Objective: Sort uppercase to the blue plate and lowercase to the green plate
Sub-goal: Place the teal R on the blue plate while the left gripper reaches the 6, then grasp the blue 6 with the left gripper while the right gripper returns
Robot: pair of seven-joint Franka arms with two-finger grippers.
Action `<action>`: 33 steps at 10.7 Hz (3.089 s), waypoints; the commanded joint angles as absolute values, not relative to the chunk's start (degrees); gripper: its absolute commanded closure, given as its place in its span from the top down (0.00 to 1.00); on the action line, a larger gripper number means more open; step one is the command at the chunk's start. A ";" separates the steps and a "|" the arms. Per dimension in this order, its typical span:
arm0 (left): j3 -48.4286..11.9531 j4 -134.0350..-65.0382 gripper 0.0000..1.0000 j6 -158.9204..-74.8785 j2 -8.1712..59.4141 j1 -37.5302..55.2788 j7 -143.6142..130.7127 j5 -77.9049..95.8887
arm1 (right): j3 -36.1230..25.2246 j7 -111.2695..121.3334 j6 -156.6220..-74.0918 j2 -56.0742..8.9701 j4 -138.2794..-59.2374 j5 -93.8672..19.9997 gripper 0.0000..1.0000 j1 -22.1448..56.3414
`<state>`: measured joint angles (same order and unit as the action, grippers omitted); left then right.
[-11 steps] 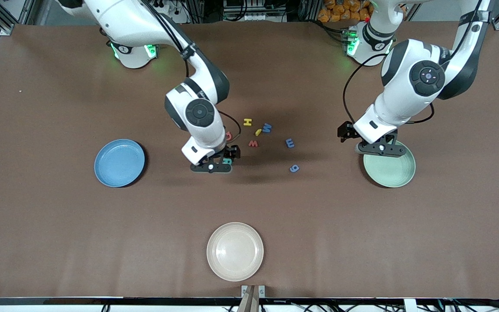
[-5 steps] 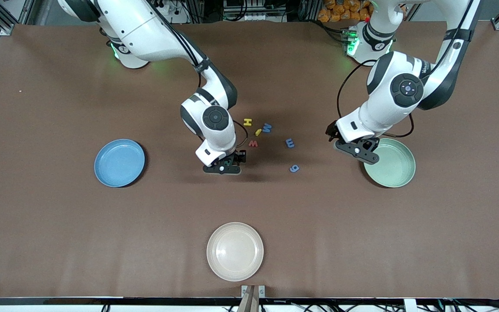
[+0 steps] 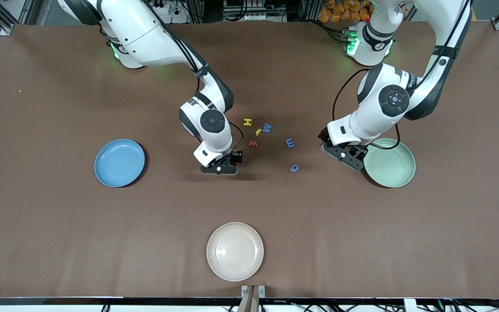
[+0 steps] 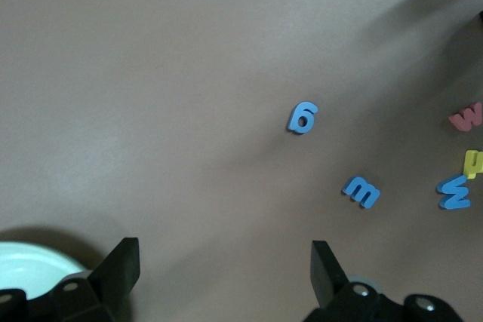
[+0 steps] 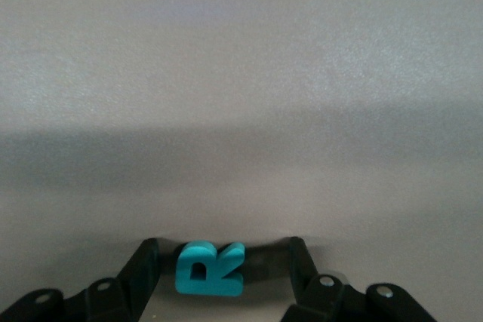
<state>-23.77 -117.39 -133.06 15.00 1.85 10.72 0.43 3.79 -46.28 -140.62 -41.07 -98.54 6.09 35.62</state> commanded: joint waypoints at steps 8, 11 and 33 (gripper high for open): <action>-23.73 -109.86 1.00 -145.61 30.75 8.87 11.34 -14.22 | 7.46 -38.37 -128.44 -30.88 -98.96 6.60 0.00 23.52; -23.20 -109.78 1.00 -148.97 33.22 10.72 11.16 -15.81 | 8.17 -20.80 -117.89 -25.59 -99.49 6.50 0.00 12.95; -20.48 -109.25 0.47 -149.24 38.58 13.89 10.01 -24.17 | 7.56 -42.50 -140.76 -24.50 -113.91 0.53 0.96 30.47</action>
